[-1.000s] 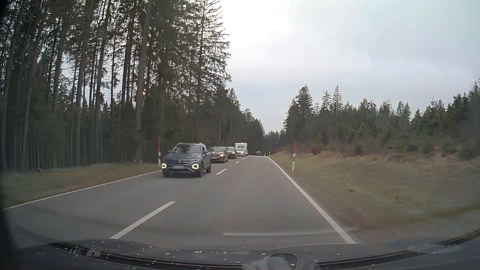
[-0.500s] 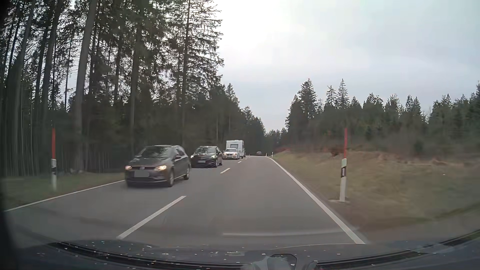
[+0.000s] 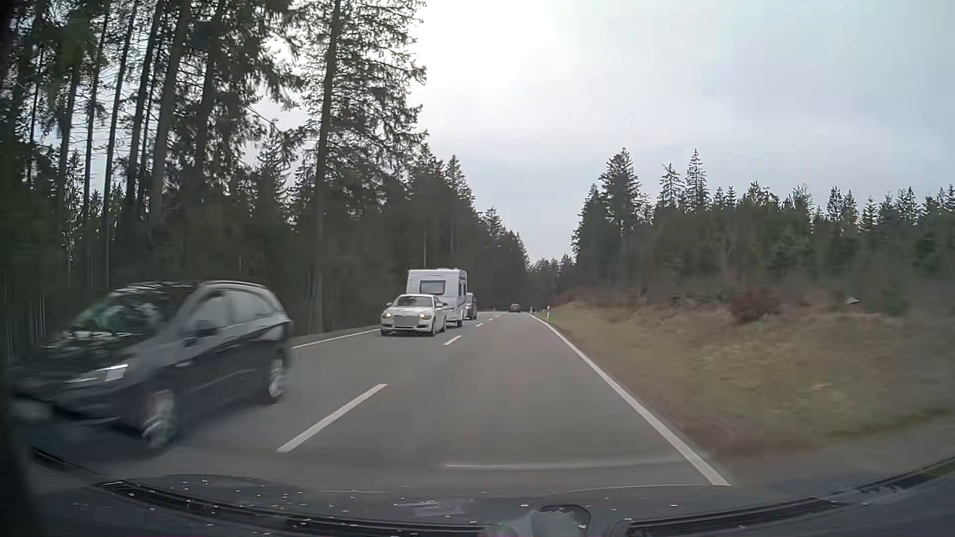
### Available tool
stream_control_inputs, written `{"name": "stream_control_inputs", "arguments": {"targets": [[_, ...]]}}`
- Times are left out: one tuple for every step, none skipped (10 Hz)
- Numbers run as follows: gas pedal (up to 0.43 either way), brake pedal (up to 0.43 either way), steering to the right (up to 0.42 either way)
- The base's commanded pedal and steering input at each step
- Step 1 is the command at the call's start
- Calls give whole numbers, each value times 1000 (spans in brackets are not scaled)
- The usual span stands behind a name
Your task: Follow the waypoints while adhering to traffic rules and regulations
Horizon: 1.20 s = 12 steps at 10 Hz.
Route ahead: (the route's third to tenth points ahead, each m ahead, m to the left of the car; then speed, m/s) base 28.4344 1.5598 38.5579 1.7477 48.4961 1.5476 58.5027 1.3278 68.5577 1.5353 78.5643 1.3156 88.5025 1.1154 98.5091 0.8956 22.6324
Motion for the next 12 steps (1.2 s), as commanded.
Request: {"name": "stream_control_inputs", "arguments": {"targets": [[79,0,0],[67,0,0],[67,0,0],[67,0,0],[67,0,0],[59,0,0],[59,0,0],[59,0,0],[59,0,0],[59,0,0],[59,0,0],[59,0,0]]}}
